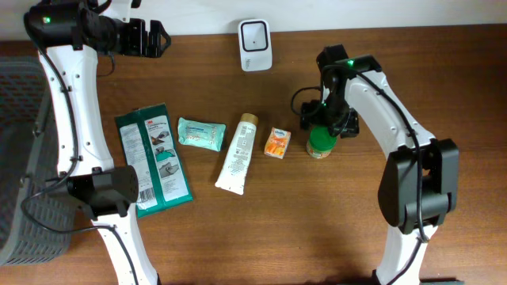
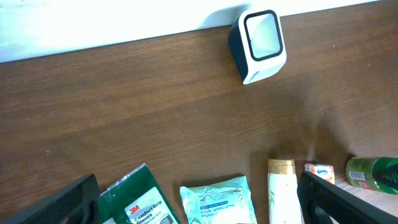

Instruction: Scan the item barcode

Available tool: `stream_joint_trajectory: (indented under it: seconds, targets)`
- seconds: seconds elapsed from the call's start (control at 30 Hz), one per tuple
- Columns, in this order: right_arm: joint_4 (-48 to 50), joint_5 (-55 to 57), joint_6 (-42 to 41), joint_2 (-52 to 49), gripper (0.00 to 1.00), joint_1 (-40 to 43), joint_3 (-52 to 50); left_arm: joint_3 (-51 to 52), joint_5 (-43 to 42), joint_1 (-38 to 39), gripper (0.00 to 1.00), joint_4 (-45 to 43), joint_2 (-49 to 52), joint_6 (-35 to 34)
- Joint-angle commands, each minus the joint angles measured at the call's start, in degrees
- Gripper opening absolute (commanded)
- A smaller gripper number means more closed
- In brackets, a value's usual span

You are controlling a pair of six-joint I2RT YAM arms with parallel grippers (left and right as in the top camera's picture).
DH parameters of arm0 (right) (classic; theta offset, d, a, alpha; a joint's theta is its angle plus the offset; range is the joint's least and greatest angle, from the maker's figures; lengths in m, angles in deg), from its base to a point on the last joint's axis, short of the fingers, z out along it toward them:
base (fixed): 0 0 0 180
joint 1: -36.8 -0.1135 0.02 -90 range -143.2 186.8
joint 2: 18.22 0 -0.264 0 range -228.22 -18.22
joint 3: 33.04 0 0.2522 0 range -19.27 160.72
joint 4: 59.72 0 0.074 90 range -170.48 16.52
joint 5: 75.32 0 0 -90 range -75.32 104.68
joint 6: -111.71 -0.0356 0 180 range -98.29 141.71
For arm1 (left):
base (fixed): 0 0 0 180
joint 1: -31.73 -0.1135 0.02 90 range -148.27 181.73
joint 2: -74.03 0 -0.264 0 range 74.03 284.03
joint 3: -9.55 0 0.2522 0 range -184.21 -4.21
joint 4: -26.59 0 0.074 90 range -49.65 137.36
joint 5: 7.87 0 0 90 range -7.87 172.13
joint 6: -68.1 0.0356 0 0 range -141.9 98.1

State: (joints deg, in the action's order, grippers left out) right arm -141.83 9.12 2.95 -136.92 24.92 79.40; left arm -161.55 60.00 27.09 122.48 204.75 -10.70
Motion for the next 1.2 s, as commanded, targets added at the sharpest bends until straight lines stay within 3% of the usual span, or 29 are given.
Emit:
stream_joint_trajectory:
  seconds: [0.0, 0.07, 0.87, 0.97, 1.17]
  targets:
    - [0.5, -0.4, 3.8, 0.1, 0.78, -0.5, -1.5, -0.4, -0.6, 0.0, 0.99, 0.0, -0.6, 1.1]
    - [0.3, 0.3, 3.8, 0.1, 0.73, -0.5, -1.6, -0.4, -0.6, 0.0, 0.99, 0.0, -0.6, 1.1]
    - [1.8, 0.3, 3.7, 0.0, 0.71, -0.4, -4.7, -0.4, -0.6, 0.0, 0.99, 0.0, -0.6, 1.1]
    - [1.9, 0.2, 3.7, 0.0, 0.59, -0.4, -4.7, -0.4, -0.6, 0.0, 0.99, 0.0, -0.6, 1.1]
    - [2.6, 0.2, 3.8, 0.0, 0.58, -0.3, -4.5, -0.4, -0.6, 0.0, 0.99, 0.0, -0.6, 1.1]
